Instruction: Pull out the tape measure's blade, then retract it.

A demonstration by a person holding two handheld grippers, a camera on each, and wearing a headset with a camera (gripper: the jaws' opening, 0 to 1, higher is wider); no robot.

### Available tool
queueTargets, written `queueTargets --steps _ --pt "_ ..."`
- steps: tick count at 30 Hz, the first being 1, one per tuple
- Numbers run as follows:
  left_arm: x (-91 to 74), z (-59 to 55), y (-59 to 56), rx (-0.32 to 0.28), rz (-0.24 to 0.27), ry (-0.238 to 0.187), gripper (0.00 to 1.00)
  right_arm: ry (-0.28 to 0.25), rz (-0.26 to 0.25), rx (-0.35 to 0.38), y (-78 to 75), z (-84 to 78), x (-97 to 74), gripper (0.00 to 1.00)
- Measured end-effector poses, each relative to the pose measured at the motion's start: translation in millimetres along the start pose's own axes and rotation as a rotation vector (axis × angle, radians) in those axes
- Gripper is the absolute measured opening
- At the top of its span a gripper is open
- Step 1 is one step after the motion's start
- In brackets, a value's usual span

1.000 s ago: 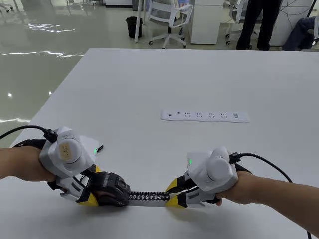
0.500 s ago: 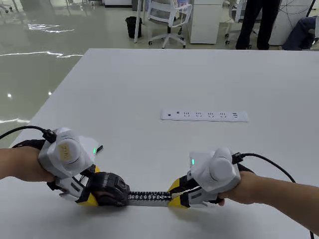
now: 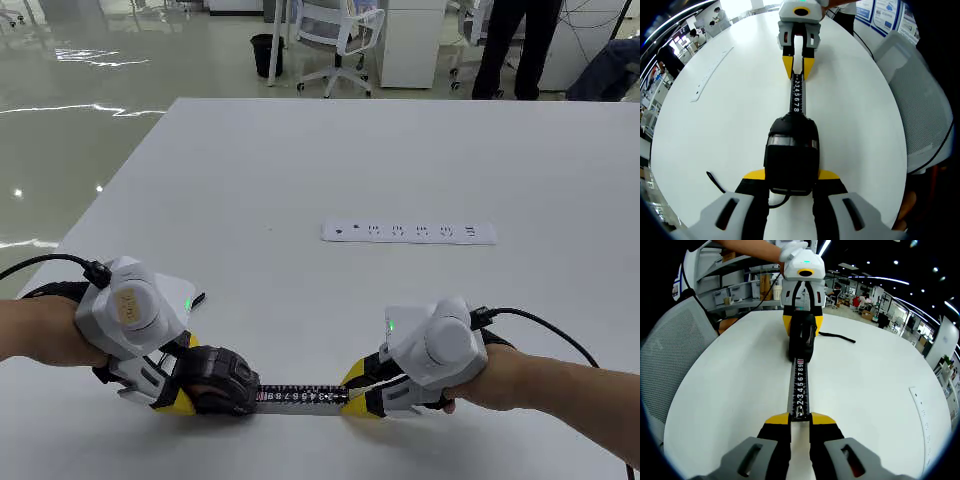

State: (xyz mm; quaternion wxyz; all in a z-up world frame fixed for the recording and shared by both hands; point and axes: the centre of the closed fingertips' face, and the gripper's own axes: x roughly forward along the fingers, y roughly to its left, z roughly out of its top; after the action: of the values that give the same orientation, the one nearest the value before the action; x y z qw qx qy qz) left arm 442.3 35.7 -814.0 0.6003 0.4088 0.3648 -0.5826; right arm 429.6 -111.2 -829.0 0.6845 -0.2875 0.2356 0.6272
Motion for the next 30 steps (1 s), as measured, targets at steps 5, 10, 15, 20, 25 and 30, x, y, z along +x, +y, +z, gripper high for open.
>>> queueTargets --steps 5,10,15,20,25,30 --pt "0.0 0.5 -0.5 0.0 0.0 -0.001 0.28 0.001 0.0 0.001 0.3 -1.8 -0.8 0.12" --pt "-0.1 0.5 -0.5 -0.002 0.001 -0.002 0.28 0.003 -0.001 0.001 -0.1 -3.2 -2.1 0.12" --pt "-0.2 0.9 -0.7 -0.002 0.003 -0.003 0.28 0.004 -0.003 -0.001 -0.3 -4.7 -3.6 0.12" --pt "-0.4 1.3 -0.8 -0.003 0.004 -0.004 0.28 0.006 -0.005 0.0 -0.6 -5.9 -5.1 0.12" --pt "-0.5 1.8 -0.9 -0.004 0.004 -0.004 0.28 0.008 -0.007 0.0 -1.1 -7.2 -7.1 0.12" --pt "-0.5 2.0 -0.6 -0.003 0.003 -0.004 0.28 0.01 -0.008 0.004 -1.1 -9.4 -8.6 0.12"
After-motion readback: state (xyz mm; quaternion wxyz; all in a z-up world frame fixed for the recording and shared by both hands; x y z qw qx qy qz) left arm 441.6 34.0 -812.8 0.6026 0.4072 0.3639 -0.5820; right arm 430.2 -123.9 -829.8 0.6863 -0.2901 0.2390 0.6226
